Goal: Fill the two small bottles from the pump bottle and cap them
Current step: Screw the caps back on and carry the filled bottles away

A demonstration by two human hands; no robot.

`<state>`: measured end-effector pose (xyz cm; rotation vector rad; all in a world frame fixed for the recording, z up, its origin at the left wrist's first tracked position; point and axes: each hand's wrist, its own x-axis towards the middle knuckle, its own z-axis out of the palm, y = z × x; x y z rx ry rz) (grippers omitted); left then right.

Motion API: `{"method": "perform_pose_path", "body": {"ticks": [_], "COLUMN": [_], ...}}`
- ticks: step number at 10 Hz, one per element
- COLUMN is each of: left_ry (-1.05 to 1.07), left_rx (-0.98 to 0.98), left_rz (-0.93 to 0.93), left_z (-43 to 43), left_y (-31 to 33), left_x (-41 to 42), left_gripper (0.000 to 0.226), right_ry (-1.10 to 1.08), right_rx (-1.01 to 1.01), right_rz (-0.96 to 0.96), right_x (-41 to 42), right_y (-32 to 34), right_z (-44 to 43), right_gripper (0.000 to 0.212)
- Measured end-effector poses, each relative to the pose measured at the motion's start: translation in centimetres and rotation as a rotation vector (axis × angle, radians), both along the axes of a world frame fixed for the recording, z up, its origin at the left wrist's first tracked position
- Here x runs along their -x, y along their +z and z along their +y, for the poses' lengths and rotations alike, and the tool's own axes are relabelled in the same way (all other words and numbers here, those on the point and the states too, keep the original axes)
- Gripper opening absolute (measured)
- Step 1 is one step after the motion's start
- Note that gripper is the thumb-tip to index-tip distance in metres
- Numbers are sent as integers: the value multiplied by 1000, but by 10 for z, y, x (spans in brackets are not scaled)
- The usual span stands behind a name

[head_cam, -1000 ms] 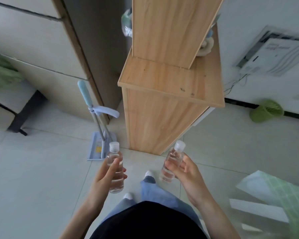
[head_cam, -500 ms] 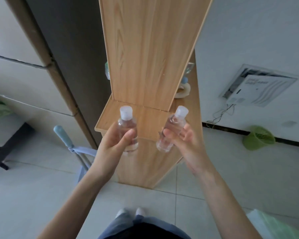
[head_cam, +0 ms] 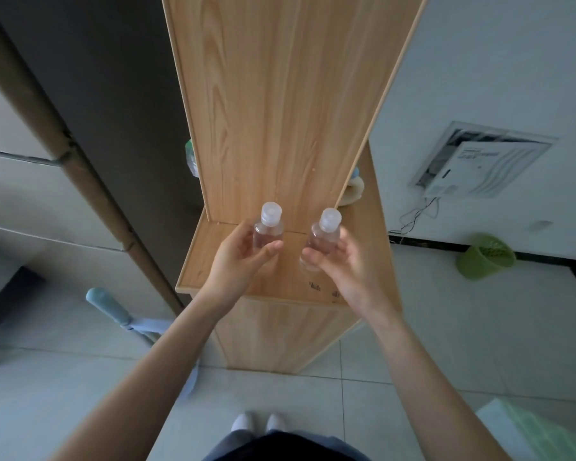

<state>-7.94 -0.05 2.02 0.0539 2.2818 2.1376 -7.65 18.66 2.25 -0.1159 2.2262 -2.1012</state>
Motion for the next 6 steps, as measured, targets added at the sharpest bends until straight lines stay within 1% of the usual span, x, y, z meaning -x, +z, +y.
{"method": "perform_pose_path", "body": {"ticks": [1, 2, 3, 4, 5, 6], "left_ry": [-10, -34, -38, -39, -15, 108], "left_rx": [-9, -52, -53, -35, 32, 94], "left_rz": [-15, -22, -14, 0, -2, -5], "left_z": [-1, -2, -2, -3, -5, -21], "left_y": [-4, -3, -4, -5, -2, -6], "left_x": [3, 3, 5, 2, 3, -27], "left_gripper": [19, 24, 22, 25, 45, 62], "right_ry": [-1, -1, -15, -14, 7, 7], "right_rx": [-23, -56, -83, -136, -155, -213], "right_rz": [-15, -6, -7, -21, -93, -141], "right_x": [1, 2, 2, 0, -4, -19], "right_y": [-8, -12, -12, -14, -10, 15], "right_z": [2, 3, 1, 2, 2, 21], "right_gripper": [32, 35, 38, 48, 77, 97]}}
